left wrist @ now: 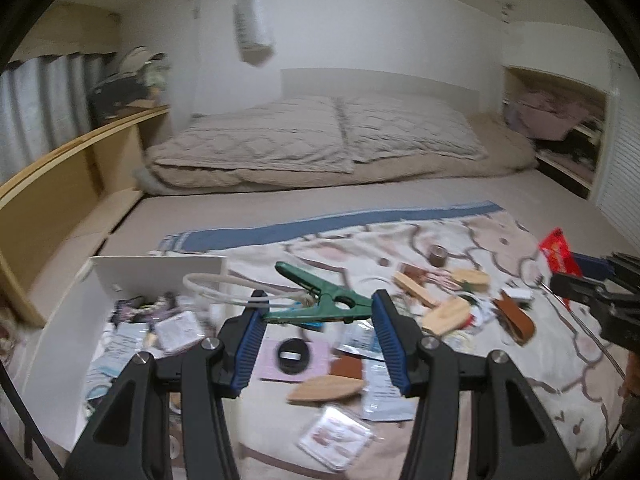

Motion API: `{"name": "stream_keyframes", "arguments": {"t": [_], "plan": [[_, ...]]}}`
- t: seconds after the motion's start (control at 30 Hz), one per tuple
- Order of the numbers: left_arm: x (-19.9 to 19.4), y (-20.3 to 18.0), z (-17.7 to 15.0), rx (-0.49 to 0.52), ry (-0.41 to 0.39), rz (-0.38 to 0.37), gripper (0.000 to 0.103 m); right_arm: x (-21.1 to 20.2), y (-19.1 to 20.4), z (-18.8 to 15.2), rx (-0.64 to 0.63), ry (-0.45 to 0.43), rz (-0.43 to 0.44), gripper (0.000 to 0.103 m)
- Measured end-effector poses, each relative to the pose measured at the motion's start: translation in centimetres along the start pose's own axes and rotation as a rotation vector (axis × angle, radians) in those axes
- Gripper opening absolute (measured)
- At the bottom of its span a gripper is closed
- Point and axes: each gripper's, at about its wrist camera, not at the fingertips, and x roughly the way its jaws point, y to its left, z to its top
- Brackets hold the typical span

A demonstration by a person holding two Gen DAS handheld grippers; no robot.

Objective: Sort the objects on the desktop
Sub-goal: 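Carry the red packet and green clothespin in both grippers over the white shoebox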

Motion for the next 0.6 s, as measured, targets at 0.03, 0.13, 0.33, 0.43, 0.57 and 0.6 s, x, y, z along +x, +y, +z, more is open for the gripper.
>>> {"name": "stream_keyframes", "arguments": {"t": [0.03, 0.13, 0.33, 0.43, 0.57, 0.6], "plan": [[-0.1, 0.7, 0.1, -0.011, -0.002, 0.015, 0.053, 0.1, 0.4, 0.3, -0.007, -0.005, 0.008, 0.045], [-0.7, 2.8, 0.1, -0.037, -0.009, 0.063, 0.053, 0.4, 2.0, 1.3, -0.025, -0.031, 0.039, 0.045], [-2.2, 6.8, -0.2, -0.082, -0.015, 0.167, 0.053, 0.7, 5.3, 3.2, -0.065, -0.064, 0.095, 0.045], [-2.9, 8.8, -0.3, -0.110, -0.017, 0.222, 0.053, 0.8, 6.8, 4.0, -0.085, -0.077, 0.120, 0.045], [-3.8, 11.1, -0.6, -0.148, -0.021, 0.279, 0.053, 1.1, 8.8, 5.2, -0.103, -0.097, 0.160, 0.045], [-4.0, 11.6, -0.7, -0.155, -0.022, 0.291, 0.053, 1.2, 9.1, 5.5, -0.106, -0.101, 0.169, 0.045]]}}
